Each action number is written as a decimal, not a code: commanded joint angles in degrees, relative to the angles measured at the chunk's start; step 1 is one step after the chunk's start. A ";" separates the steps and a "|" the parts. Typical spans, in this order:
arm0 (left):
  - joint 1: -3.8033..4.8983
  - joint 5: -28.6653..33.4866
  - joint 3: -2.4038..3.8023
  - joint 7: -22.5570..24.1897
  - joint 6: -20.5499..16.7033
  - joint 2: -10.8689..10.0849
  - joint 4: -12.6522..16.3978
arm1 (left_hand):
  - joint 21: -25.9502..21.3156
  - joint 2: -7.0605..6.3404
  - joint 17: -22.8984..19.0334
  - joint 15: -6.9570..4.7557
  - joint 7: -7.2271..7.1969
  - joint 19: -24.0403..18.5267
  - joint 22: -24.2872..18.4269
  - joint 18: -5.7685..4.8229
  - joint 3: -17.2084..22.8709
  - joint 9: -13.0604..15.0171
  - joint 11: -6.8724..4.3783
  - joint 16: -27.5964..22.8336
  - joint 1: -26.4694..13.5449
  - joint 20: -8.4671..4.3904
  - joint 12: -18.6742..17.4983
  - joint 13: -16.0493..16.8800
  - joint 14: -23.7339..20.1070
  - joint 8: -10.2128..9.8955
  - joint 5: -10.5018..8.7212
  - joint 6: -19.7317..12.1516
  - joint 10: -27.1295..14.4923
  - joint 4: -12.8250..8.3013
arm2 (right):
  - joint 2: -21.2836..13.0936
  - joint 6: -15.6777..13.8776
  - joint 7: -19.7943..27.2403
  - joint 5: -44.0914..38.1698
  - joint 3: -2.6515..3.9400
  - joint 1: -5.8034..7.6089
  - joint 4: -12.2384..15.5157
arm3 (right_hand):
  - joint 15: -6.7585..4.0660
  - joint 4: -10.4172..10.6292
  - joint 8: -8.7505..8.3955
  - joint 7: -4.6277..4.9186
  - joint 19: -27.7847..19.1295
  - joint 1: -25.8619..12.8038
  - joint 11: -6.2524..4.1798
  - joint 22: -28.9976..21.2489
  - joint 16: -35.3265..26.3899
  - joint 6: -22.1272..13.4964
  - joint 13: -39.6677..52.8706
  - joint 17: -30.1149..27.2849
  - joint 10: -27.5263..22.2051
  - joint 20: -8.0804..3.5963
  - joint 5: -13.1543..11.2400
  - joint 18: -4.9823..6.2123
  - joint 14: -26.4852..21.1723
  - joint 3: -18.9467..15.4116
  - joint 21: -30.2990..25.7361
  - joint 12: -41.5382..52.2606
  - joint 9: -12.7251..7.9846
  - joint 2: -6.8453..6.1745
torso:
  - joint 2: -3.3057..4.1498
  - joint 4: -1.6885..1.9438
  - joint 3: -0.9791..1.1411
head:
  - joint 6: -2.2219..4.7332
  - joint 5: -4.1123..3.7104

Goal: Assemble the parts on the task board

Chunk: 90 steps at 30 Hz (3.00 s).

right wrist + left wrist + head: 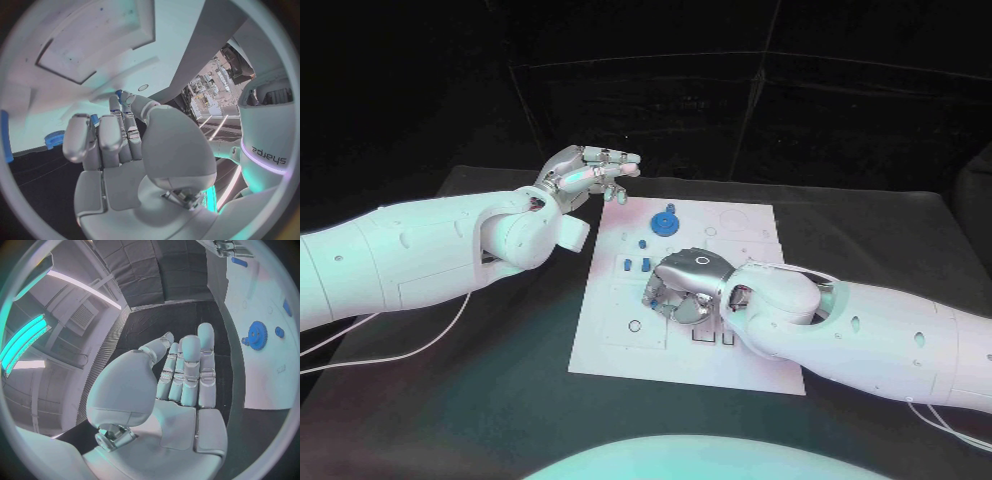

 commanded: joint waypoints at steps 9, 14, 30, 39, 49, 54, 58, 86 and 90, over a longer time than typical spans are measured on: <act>0.08 0.17 0.04 -0.01 0.81 -0.02 -0.01 | -0.42 0.27 -0.13 0.02 0.02 -0.26 -0.14 0.73 -0.38 -0.08 0.05 -0.43 -0.16 0.03 0.22 -0.10 -0.35 -0.31 0.30 -0.40 -0.29 -0.01 | -0.20 -2.23 -0.43 -0.60 -0.06 -0.07 0.70 | 1.18 0.19 -0.11 0.50 -0.61 -1.21 0.89 -0.39 0.40 -1.42 -0.28 -0.66 -3.47 1.00 0.53 -0.22 1.98 -0.85 -0.10 -2.18 -0.21 -0.77 | -0.01 0.00 0.01 | 0.01 -0.17; 0.08 0.17 0.04 -0.04 0.88 0.00 -0.07 | -0.42 0.27 -0.13 0.02 0.02 -0.26 -0.14 0.73 -0.38 -0.08 0.05 -0.43 -0.16 0.03 0.22 -0.10 -0.35 -0.31 0.30 -0.40 -0.29 -0.01 | -0.59 -5.55 -0.55 -0.21 -0.06 -0.10 1.03 | 2.10 -0.05 -0.26 0.96 -4.99 -1.55 1.94 -6.02 -3.75 -9.60 -0.36 -5.94 -9.87 1.88 0.45 1.24 0.25 -1.87 -4.61 -3.07 -0.66 -2.37 | 0.00 -0.06 0.00 | 0.14 -0.23; 0.07 0.17 0.01 -0.18 0.94 -0.20 -0.26 | -0.49 0.28 -0.20 0.04 0.05 -0.25 -0.19 0.73 -0.43 -0.08 0.07 -0.46 -0.17 0.05 0.25 -0.12 -0.37 -0.34 0.30 -0.49 -0.37 0.01 | -10.73 -16.03 1.95 8.45 0.09 0.25 7.79 | 1.69 0.90 0.76 0.88 -4.14 -1.23 1.49 -6.22 -3.53 -10.30 -0.02 -7.46 -8.83 1.68 1.73 1.14 0.60 -5.60 -5.08 1.61 0.07 -1.39 | -0.15 -0.05 -0.10 | 0.73 -0.51; 0.07 0.17 -0.13 -0.14 0.98 -0.09 -0.47 | -0.49 0.28 -0.20 0.04 0.05 -0.25 -0.19 0.73 -0.43 -0.08 0.07 -0.46 -0.17 0.05 0.25 -0.12 -0.37 -0.34 0.30 -0.49 -0.37 0.01 | -17.78 -9.08 0.74 12.84 1.03 3.06 9.00 | 1.55 1.34 0.43 0.55 -4.82 -2.15 1.21 -7.22 -4.24 -9.42 -0.31 -9.03 -8.38 1.54 1.69 1.39 0.24 -6.84 -5.92 1.91 -0.05 -2.76 | -0.03 -0.19 0.09 | 1.90 -1.57; 0.06 0.17 -0.64 -0.22 1.36 0.36 -0.73 | -0.54 0.30 -0.33 0.06 0.06 -0.24 -0.23 0.73 -0.47 -0.07 0.08 -0.51 -0.17 0.07 0.30 -0.12 -0.41 -0.34 0.30 -0.51 -0.40 0.03 | -18.95 -3.23 -0.34 9.48 1.23 3.91 6.37 | 1.73 1.76 -0.05 0.04 -6.53 -1.68 1.38 -9.70 -6.31 -9.40 -0.33 -12.11 -10.83 1.61 2.02 1.89 -0.43 -10.64 -8.26 0.77 -0.26 -2.91 | 0.09 0.15 -0.01 | 2.41 -2.17; 0.05 0.17 -0.72 -0.25 1.39 0.39 -0.81 | -0.54 0.30 -0.33 0.06 0.06 -0.24 -0.23 0.73 -0.47 -0.07 0.08 -0.51 -0.17 0.07 0.30 -0.12 -0.41 -0.34 0.30 -0.51 -0.40 0.03 | -18.23 -1.16 -0.70 9.10 1.23 3.95 5.56 | 1.71 1.82 -0.08 -0.12 -6.48 -1.41 1.35 -9.72 -6.32 -9.46 -0.27 -12.23 -10.74 1.63 1.99 1.89 -0.40 -11.04 -8.32 0.88 -0.29 -2.59 | 0.07 0.09 0.04 | 2.16 -2.12; 0.05 0.17 -0.75 -0.26 1.40 0.37 -0.83 | -0.54 0.30 -0.33 0.06 0.06 -0.24 -0.23 0.73 -0.47 -0.07 0.08 -0.51 -0.17 0.07 0.30 -0.12 -0.41 -0.34 0.30 -0.51 -0.40 0.03 | -17.57 -0.61 -0.96 8.86 1.23 3.96 4.96 | 1.65 1.81 -0.06 -0.09 -6.39 -1.11 1.29 -9.67 -6.26 -9.41 -0.24 -12.25 -10.49 1.62 1.99 1.88 -0.36 -11.16 -8.31 1.03 -0.28 -2.23 | 0.08 -0.01 0.04 | 2.17 -2.06; 0.05 0.17 -0.78 -0.39 1.58 0.14 -0.68 | -0.65 0.38 -0.39 0.09 0.08 -0.22 -0.32 0.73 -0.59 -0.05 0.12 -0.53 -0.27 0.11 0.39 -0.13 -0.43 -0.32 0.30 -0.54 -0.47 0.16 | -14.67 -0.34 -3.57 5.79 1.21 3.95 2.60 | 0.77 0.74 0.43 0.34 -1.99 2.50 0.40 -3.59 -0.58 -4.36 -0.27 -7.57 -2.41 0.76 -3.77 0.51 1.02 -2.18 -3.22 1.48 -0.06 1.65 | 0.06 -0.02 0.04 | 1.86 -2.23; 0.05 0.17 -0.78 -0.44 1.59 0.10 -0.66 | -0.69 0.40 -0.46 0.10 0.08 -0.21 -0.35 0.73 -0.63 -0.04 0.12 -0.56 -0.31 0.12 0.42 -0.14 -0.45 -0.30 0.29 -0.53 -0.51 0.20 | -14.59 -1.50 -3.31 5.73 1.21 3.94 2.79 | 0.69 0.84 0.73 0.25 -1.50 2.17 0.21 -2.71 0.22 -3.21 -0.15 -6.83 -1.36 0.73 -4.04 0.32 1.14 -1.39 -2.50 1.51 0.08 1.83 | 0.06 0.00 0.03 | 1.76 -2.22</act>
